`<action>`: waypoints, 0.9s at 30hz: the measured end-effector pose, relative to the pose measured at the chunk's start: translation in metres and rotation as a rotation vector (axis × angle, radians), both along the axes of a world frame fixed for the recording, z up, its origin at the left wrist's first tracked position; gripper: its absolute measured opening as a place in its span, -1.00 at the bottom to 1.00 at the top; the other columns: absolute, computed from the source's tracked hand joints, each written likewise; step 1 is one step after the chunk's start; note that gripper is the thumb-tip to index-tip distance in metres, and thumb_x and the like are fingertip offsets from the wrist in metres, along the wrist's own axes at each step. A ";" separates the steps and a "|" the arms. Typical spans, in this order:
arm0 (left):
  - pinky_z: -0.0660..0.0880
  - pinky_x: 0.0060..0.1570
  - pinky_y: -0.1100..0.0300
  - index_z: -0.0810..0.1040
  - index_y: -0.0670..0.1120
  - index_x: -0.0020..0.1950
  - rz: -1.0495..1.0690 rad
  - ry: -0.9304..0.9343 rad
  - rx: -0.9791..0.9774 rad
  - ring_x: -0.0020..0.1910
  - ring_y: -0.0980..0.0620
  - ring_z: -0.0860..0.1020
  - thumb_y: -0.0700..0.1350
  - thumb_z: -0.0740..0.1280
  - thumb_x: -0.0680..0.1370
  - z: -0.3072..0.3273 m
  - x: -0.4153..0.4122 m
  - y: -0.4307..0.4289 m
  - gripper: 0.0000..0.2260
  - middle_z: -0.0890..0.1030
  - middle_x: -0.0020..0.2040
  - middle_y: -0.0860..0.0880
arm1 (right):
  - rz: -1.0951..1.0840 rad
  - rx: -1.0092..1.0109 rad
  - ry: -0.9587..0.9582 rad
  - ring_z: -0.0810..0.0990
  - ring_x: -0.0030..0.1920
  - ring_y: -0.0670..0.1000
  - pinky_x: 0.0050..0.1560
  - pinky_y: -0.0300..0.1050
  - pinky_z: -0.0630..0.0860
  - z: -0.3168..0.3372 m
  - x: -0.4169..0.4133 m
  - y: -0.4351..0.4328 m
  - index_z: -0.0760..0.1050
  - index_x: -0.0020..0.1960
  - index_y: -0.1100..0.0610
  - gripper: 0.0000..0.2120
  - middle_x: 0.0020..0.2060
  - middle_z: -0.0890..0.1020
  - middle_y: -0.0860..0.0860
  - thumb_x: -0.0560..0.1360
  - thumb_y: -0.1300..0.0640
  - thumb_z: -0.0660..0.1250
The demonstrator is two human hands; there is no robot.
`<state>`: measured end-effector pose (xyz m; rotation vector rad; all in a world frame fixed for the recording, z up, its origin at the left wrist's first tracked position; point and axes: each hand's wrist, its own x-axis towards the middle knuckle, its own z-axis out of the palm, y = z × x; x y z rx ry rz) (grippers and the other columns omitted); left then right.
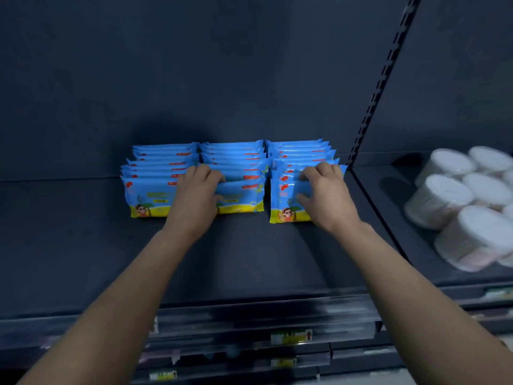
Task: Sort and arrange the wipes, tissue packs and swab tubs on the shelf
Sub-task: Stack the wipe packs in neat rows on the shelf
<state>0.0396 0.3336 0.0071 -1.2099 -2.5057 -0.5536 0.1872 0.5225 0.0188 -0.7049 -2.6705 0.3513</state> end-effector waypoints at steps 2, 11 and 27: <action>0.32 -0.02 -0.05 0.52 -0.19 0.03 -0.013 0.025 0.026 -0.01 -0.16 0.36 -0.30 0.46 0.33 -0.003 -0.004 0.003 -0.69 0.48 -0.03 -0.17 | 0.019 0.075 -0.041 0.27 0.17 0.12 0.13 -0.06 0.38 -0.005 0.002 -0.003 0.37 0.27 0.17 -0.60 0.15 0.39 0.10 0.46 0.23 0.34; 0.40 0.06 -0.06 0.49 -0.22 0.08 -0.110 0.028 0.038 0.04 -0.18 0.40 -0.29 0.45 0.35 -0.004 -0.008 0.011 -0.66 0.47 0.03 -0.17 | -0.038 0.209 -0.025 0.32 0.08 0.14 0.02 -0.02 0.41 -0.007 -0.006 -0.001 0.39 0.15 0.21 -0.61 0.06 0.42 0.12 0.36 0.43 0.33; 0.26 0.25 -0.01 0.44 -0.24 0.28 0.005 -0.031 0.035 0.21 -0.18 0.35 -0.16 0.40 0.46 -0.003 0.002 0.023 -0.57 0.43 0.20 -0.19 | -0.197 0.073 -0.063 0.27 0.28 0.23 0.31 0.02 0.25 0.000 0.007 0.009 0.31 0.35 0.21 -0.44 0.35 0.29 0.18 0.46 -0.01 0.38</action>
